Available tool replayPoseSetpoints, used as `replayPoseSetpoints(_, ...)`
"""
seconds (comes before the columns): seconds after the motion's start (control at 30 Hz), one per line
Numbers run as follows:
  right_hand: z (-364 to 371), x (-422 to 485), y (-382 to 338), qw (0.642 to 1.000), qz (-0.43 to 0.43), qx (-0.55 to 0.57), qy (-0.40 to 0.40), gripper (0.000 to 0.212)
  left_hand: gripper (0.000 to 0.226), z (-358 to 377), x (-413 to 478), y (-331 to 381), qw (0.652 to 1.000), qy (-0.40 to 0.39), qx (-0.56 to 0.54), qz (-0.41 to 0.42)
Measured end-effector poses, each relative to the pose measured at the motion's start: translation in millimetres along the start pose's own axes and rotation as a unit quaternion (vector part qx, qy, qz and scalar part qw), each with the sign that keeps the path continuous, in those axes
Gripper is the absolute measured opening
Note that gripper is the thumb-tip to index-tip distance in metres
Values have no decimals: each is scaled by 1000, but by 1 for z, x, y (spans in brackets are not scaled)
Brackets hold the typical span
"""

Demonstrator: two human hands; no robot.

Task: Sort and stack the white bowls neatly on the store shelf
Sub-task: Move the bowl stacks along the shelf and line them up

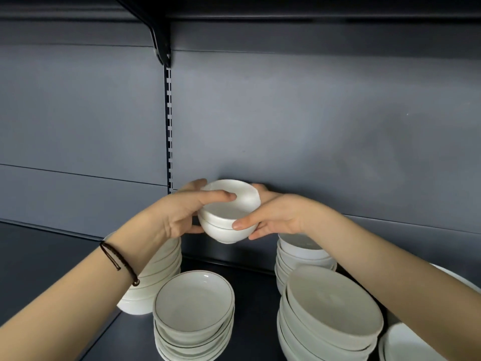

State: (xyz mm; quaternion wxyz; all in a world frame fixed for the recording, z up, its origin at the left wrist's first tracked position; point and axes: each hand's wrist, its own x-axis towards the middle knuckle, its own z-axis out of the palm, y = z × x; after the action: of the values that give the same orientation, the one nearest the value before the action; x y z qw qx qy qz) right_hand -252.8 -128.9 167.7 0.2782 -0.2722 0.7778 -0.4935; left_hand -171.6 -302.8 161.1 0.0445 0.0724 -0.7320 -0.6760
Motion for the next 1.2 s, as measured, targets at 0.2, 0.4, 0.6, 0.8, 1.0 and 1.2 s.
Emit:
replayPoseSetpoints(0.2,-18,-30,-14,998,-55,-13,9,77,130,11,-18,12,991,-57,49,110)
replayPoseSetpoints(0.4,-28,-70,-21,996,-86,-15,-13,64,120,34,-36,18,957,-63,137,248)
replayPoseSetpoints(0.6,-29,-111,-5,992,-120,-48,16,59,122,59,-48,4,959,-31,69,274)
replayPoseSetpoints(0.8,-17,-157,22,973,-190,-66,116,38,132,95,-64,-15,962,-40,-7,270)
replayPoseSetpoints(1.0,-24,-216,45,923,-229,-96,294,57,110,146,-91,-7,958,-85,-13,273)
replayPoseSetpoints(1.2,-43,-275,82,900,-203,-121,366,69,76,202,-113,-10,952,-132,13,277)
